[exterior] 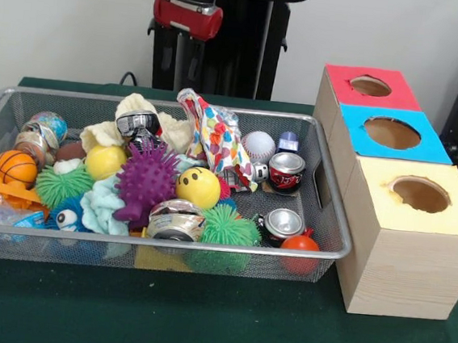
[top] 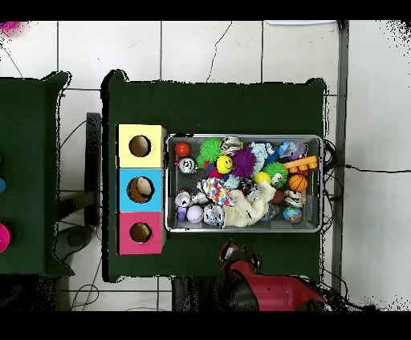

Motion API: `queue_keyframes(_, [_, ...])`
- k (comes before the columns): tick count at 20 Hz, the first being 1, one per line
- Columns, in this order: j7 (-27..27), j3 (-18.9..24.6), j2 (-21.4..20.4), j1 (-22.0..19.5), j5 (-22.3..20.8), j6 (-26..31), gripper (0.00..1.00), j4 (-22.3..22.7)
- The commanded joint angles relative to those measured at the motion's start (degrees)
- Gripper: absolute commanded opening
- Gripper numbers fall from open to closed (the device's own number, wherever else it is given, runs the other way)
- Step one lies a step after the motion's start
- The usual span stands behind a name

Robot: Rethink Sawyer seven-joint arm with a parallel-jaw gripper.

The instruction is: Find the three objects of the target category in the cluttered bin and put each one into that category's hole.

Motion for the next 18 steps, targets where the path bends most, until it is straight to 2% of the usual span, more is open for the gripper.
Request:
queue_keyframes(1, [-2.21,2.86,-0.95,-0.80,-4.95,1.71,1.00,-7.64])
queue_keyframes(4, [-3.22,3.26,-2.18,-4.18,-8.47,0.94,1.00,-6.55])
queue_keyframes(6, [-2.31,1.81,-0.39,-4.77,-10.70,-2.19,1.00,-6.97])
queue_keyframes(9, [-1.52,-1.60,4.81,-4.72,-13.86,-8.85,1.00,-9.13])
queue_keyframes(12, [-0.01,-6.42,10.15,-3.24,-12.81,-12.24,1.00,-11.10])
queue_keyframes(15, [1.44,-8.02,12.30,-4.26,-12.59,-11.05,1.00,-10.52])
queue_keyframes(18, [1.34,-12.34,16.34,-2.23,-10.94,-14.69,1.00,-11.20])
